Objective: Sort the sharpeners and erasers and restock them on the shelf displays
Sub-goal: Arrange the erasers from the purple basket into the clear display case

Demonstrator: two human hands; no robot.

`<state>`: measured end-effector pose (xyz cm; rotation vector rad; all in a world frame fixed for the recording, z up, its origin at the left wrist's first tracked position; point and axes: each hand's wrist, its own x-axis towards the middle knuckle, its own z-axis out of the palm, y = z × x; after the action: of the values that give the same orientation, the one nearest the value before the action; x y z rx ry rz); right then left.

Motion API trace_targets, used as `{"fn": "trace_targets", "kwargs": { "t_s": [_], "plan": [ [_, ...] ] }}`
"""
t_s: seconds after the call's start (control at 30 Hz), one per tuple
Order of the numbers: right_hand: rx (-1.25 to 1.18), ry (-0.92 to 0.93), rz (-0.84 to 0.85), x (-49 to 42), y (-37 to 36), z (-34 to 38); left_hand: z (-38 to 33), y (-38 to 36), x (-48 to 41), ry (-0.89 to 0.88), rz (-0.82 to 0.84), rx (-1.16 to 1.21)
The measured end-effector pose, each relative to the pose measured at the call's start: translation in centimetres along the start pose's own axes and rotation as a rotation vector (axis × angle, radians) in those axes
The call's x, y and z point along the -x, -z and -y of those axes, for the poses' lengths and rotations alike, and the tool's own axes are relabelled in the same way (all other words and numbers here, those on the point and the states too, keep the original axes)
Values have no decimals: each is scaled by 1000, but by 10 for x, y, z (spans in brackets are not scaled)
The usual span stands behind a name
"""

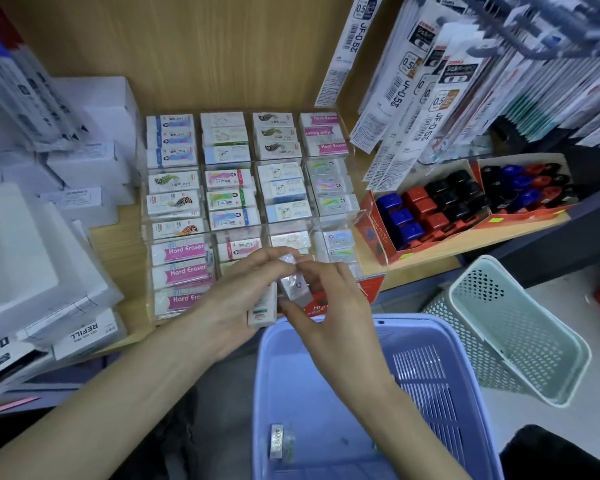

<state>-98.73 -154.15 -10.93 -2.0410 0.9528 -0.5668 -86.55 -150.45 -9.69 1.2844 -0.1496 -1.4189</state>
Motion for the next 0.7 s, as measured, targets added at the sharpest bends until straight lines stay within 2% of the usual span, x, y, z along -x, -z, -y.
{"fn": "trace_targets", "kwargs": {
  "t_s": [0.13,0.27,0.33,0.43,0.5,0.6,0.7],
  "plan": [
    [125,50,-43,-5,7,-9,3,-1,-3,-19,-14,-72],
    [415,88,-150,-32,48,-35,-2,4,-4,-50,-81,-58],
    [624,132,-105,-51,66,-48,-6,7,-3,-20,-97,-1],
    [877,310,19,-73,70,-57,-9,8,-2,54,-73,116],
    [915,387,81,-83,67,-55,-11,9,-2,94,-30,227],
    [834,318,181,-92,73,-46,-14,6,0,115,10,357],
    [753,269,220,-91,72,-51,-12,2,0,103,-22,271]
  ]
}}
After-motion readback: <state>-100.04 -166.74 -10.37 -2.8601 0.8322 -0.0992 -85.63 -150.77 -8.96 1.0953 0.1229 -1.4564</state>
